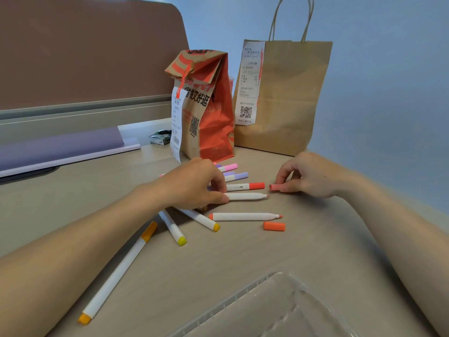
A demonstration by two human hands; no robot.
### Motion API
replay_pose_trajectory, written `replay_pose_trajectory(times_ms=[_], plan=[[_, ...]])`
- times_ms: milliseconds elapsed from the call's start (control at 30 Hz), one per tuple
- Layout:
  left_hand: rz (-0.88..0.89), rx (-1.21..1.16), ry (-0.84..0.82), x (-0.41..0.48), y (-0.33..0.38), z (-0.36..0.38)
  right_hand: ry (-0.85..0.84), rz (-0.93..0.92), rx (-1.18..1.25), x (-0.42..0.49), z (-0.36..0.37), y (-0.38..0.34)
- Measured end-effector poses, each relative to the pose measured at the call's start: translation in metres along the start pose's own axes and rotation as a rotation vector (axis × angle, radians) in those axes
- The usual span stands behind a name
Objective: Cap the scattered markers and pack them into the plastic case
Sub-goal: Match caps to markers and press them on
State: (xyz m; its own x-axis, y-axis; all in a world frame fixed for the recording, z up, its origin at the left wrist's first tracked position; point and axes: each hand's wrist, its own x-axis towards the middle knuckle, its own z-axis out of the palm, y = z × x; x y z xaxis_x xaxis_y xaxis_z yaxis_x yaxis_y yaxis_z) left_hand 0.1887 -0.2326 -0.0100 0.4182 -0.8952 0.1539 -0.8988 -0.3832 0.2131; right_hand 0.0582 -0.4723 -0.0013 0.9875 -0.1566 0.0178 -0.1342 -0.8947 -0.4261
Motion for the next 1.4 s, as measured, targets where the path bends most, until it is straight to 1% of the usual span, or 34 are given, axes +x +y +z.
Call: replay_pose_trajectory(times_ms=[100, 233, 533, 633, 767, 1133, 1267, 1400], plan=[[-0.017, -0.013, 0.057, -0.001, -0.003, 0.0, 0.024, -0.01, 0.098, -0.002, -0.002, 0.001], [-0.023, -0.001, 0.09, 0.0, -0.004, 0.002, 0.031, -0.012, 0.198, -0.001, -0.001, 0.0], [0.012, -0.024, 0.127, 0.0, 0.0, 0.004, 0.014, -0.011, 0.181, -0.001, 0.001, -0.005], [0.023, -0.034, 0.162, 0.0, 0.003, 0.005, 0.005, -0.02, 0.199, -0.001, 0.002, -0.009], [0.034, -0.076, 0.203, 0.0, 0.007, 0.005, 0.046, -0.048, 0.246, -0.003, 0.003, -0.013], [-0.015, -0.182, 0.285, -0.002, 0.014, 0.007, 0.092, -0.023, 0.32, -0.005, 0.004, -0.016], [-0.031, -0.216, 0.286, -0.003, 0.015, 0.008, 0.088, -0.005, 0.338, -0.004, 0.004, -0.017], [-0.025, -0.195, 0.283, -0.004, 0.016, 0.011, 0.067, 0.021, 0.343, -0.004, 0.007, -0.018]])
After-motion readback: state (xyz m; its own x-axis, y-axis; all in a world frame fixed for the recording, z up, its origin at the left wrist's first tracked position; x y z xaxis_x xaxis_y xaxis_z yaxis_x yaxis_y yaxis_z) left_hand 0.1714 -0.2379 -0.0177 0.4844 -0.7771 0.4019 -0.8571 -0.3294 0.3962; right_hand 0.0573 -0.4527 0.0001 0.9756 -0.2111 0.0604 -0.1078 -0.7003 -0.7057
